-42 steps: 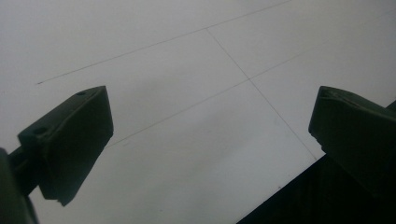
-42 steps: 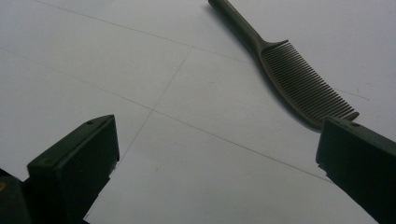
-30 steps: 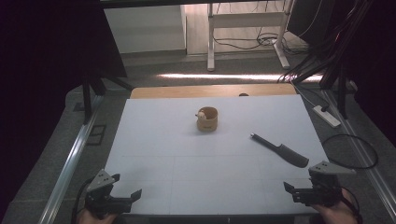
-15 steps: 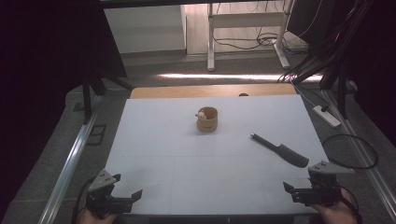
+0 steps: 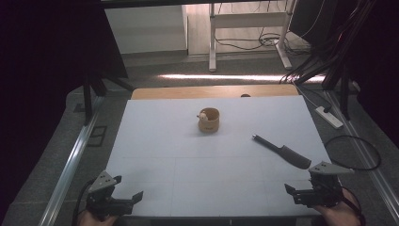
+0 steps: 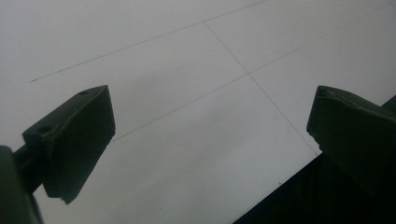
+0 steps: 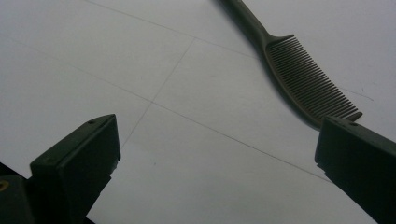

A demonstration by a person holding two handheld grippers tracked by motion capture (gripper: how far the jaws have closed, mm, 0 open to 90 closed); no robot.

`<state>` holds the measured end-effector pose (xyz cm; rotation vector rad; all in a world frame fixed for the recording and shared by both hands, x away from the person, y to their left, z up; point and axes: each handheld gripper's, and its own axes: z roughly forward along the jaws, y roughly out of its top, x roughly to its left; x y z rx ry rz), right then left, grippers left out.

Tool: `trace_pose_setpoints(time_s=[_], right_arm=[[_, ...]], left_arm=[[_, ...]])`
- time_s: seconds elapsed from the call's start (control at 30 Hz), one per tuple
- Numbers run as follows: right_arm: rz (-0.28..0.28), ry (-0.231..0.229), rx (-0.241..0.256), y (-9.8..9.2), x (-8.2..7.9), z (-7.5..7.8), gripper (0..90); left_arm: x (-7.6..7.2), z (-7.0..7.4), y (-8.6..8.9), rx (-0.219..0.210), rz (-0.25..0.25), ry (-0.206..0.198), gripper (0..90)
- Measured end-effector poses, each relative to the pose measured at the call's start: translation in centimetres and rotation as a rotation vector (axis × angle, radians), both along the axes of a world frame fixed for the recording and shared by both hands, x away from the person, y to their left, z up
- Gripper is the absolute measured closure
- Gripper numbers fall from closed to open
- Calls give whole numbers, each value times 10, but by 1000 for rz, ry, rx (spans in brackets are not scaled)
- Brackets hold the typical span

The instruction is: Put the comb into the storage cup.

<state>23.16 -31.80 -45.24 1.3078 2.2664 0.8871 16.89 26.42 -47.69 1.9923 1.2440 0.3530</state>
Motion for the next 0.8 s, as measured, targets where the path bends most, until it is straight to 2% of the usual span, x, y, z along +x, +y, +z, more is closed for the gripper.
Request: trace_pose_setpoints(time_s=[0.17, 0.57, 0.8], right_arm=[[16, 14, 10, 0, 2, 1, 7], [40, 3, 15, 1, 10, 6, 0], [67, 14, -8, 4, 21, 6, 0]], left_arm=[[0, 0, 0, -1, 0, 4, 20], [1, 0, 1, -3, -3, 8, 16], [2, 0, 0, -1, -7, 9, 7]])
